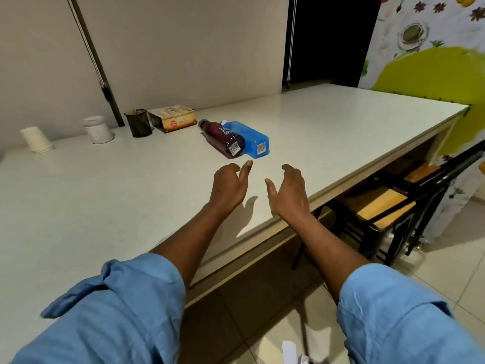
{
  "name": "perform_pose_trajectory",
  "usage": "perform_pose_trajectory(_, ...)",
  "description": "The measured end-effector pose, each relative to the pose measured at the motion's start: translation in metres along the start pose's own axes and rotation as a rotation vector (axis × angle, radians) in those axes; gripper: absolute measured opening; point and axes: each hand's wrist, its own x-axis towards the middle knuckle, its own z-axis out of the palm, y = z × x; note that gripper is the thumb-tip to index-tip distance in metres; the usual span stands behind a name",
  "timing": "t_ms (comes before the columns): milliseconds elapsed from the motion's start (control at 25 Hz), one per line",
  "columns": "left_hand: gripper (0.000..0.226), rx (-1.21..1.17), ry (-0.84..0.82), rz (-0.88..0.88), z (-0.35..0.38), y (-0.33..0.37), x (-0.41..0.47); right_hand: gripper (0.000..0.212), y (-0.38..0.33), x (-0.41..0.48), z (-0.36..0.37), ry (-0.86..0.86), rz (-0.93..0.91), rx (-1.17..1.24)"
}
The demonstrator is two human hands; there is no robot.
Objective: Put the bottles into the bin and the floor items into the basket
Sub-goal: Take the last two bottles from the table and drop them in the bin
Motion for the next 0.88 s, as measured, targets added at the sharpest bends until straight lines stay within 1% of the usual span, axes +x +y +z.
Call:
perform_pose_trajectory(80, 0.062, 0.102, -0.018, -0.104, 0.009, 0.0, 0.034, 0.064, 0.003, 0.032, 0.008, -0.02, -0.019, -0.008)
perform_pose_trajectory(160, 0.063, 0.11, -0.018, -0.183, 0.02, 0.002, 0.066, 0.069, 0.005, 0.065, 0.017, -0.067, -0.056, 0.009)
perform_pose_trajectory(280, 0.062, -0.034, 0.035, -0.331, 0.036, 0.0, 0.114, 0.077, 0.005, 0.116, 0.033, -0.154, -0.099, -0.011)
perform_pose_trajectory(360, 0.07, -0.144, 0.085, -0.472, 0.043, -0.005, 0.144, 0.084, 0.003, 0.148, 0.044, -0.207, -0.105, -0.018)
perform_pose_trajectory(400, 0.075, -0.169, 0.118, -0.515, 0.046, -0.009, 0.158, 0.088, 0.001, 0.162, 0.051, -0.227, -0.111, -0.013)
perform_pose_trajectory(560, 0.091, -0.163, 0.211, -0.59, 0.06, -0.017, 0.197, 0.098, -0.006, 0.201, 0.07, -0.283, -0.139, 0.012)
perform_pose_trajectory(640, 0.097, -0.196, 0.234, -0.639, 0.068, -0.02, 0.21, 0.098, -0.008, 0.213, 0.078, -0.313, -0.158, -0.004)
perform_pose_trajectory(720, 0.099, -0.286, 0.213, -0.648, 0.074, -0.021, 0.22, 0.094, -0.008, 0.22, 0.084, -0.348, -0.163, 0.0)
perform_pose_trajectory(800, 0.098, -0.389, 0.206, -0.651, 0.075, -0.021, 0.224, 0.083, -0.005, 0.222, 0.092, -0.355, -0.174, 0.021)
perform_pose_trajectory(880, 0.091, -0.373, 0.23, -0.66, 0.079, -0.023, 0.226, 0.074, -0.001, 0.223, 0.095, -0.347, -0.198, 0.025)
